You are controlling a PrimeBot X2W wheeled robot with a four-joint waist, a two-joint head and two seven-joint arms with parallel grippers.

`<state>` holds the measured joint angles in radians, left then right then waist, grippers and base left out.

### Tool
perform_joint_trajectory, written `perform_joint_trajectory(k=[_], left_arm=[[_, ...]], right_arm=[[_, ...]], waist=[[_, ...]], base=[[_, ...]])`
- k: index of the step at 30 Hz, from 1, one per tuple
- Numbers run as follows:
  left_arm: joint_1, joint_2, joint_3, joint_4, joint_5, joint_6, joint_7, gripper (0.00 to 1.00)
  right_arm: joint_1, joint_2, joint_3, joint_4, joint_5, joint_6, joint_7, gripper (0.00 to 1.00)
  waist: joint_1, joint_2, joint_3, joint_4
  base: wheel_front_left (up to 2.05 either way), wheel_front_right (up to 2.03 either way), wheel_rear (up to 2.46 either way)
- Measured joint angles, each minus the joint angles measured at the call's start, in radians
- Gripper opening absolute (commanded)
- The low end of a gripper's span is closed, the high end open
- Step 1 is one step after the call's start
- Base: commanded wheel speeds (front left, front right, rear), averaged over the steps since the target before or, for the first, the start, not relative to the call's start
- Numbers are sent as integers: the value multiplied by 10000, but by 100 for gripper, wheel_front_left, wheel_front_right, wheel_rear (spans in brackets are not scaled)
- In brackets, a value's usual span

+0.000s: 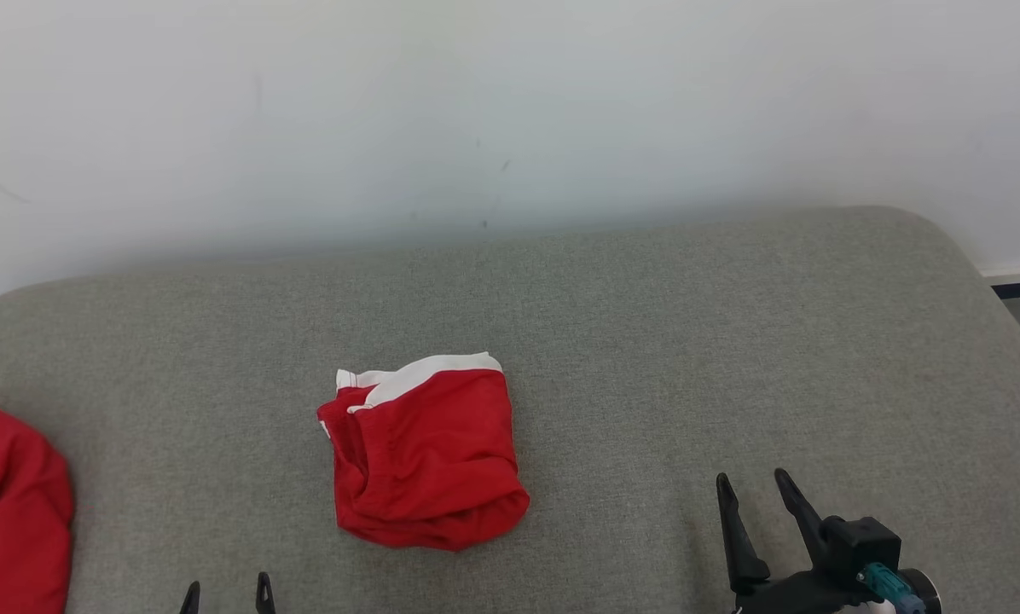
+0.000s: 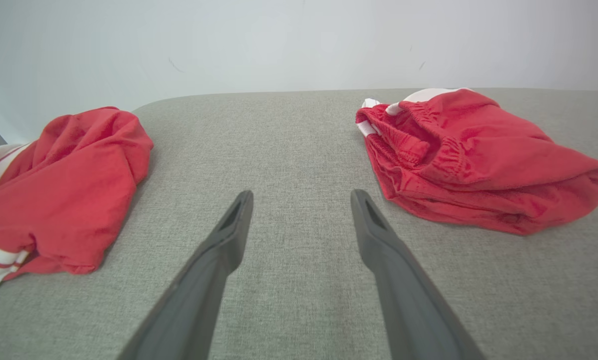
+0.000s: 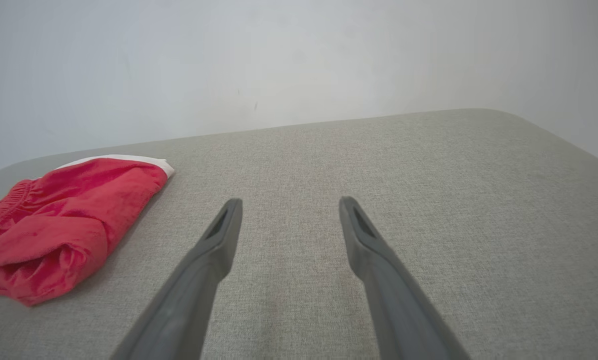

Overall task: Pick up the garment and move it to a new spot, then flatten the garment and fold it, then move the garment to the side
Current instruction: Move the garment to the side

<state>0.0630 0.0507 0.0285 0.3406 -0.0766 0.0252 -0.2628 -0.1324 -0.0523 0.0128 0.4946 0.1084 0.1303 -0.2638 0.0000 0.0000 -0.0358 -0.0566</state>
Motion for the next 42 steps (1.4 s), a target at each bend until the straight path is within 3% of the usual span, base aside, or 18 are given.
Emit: perform_joint_trajectory(k=[15,24,32,42], left_arm=[[31,0,-140,-15,77,-46,0,100],[-58,0,-677,-121,-73,29,0,100],[-527,0,-1369,-84,-205,123,0,100],[-683,0,-1530,-23,-222,270,0,100]], right_arm=[[26,0,180,-92,161,0,0,100],[-468,2,892,163,472,0,-2,100],[-1605,6,2086,905,1557,0,0,100],[-2669,15,2819,1994,2692,0,-2,100]], waist=[[0,0,164,187],[0,0,555,562],[1,1,1193,1251],[1,1,1752,2236]], base=[[0,0,0],[0,0,0],[0,0,0],[0,0,0]])
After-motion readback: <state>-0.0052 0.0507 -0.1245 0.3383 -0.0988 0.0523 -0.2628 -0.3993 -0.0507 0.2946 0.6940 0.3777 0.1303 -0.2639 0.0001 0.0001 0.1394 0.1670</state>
